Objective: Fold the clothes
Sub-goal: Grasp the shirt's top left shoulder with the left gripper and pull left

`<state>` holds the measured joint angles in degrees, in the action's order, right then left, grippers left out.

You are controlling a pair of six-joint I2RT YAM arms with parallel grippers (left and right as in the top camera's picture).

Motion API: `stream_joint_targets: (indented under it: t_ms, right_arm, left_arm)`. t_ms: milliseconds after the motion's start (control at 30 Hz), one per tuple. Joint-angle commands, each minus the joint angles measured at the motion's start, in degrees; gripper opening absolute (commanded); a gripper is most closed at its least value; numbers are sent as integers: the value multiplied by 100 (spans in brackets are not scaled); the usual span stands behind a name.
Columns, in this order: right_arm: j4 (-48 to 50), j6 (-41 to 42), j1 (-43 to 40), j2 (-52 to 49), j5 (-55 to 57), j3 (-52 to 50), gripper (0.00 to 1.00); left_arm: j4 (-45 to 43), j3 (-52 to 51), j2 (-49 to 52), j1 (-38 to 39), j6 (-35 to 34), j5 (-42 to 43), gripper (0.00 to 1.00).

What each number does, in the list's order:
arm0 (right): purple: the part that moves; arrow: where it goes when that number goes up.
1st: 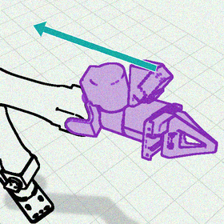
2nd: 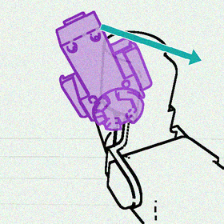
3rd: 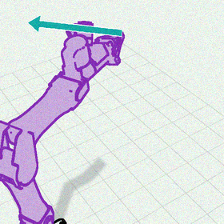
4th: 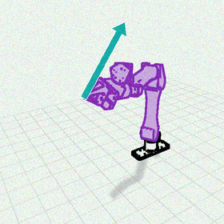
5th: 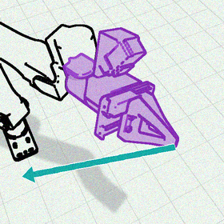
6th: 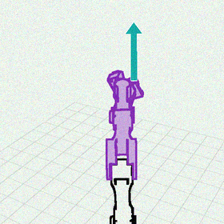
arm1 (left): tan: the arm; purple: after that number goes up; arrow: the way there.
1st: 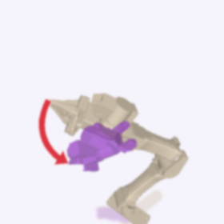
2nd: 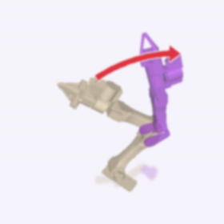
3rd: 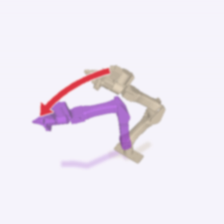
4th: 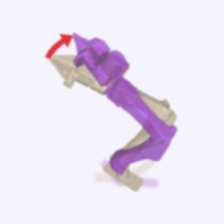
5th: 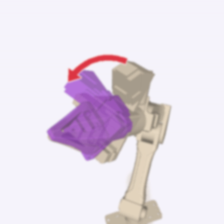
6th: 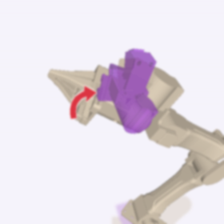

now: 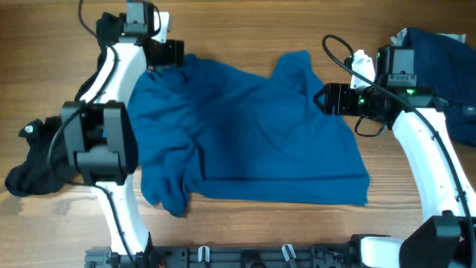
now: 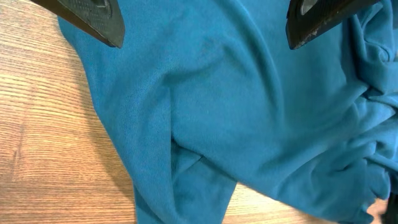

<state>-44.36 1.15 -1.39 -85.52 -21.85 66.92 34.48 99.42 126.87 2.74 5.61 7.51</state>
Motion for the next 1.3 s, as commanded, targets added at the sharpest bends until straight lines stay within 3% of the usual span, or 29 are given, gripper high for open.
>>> stream_joint_targets:
  t_ms: [0,133,200,300,500,700,933,1200,1233,1267]
  right_arm:
    - [-11,-114,-2,-37,17,83,84]
    - [-24,-111,-2,-37,17,83,83]
    - [-22,-111,0,-37,17,83,83]
    - [15,-114,0,-37,17,83,83]
    - [114,-116,-2,-37,44,83,83]
    - [146,-116,4,-37,61,83,83]
    - [173,-120,4,-37,63,83,83]
    - [210,-120,4,-37,72,83,83]
    - [214,-118,4,-37,85,83,83]
    - [221,-122,4,-37,85,83,83]
  left_arm:
    - [-44,76,431,9,625,205,78]
    - [-208,76,494,9,623,208,72]
    - [-225,76,494,22,619,260,56]
    - [-83,76,494,92,616,505,5]
    - [-44,85,-92,164,551,348,4]
    - [210,101,-1399,310,428,-702,4]
    - [2404,83,-1631,804,428,-752,4]
    - [4030,-409,-1316,1163,247,-367,4]
    - [4105,-426,-1316,1163,247,-367,9]
    - [4157,-426,-1316,1163,247,-369,25]
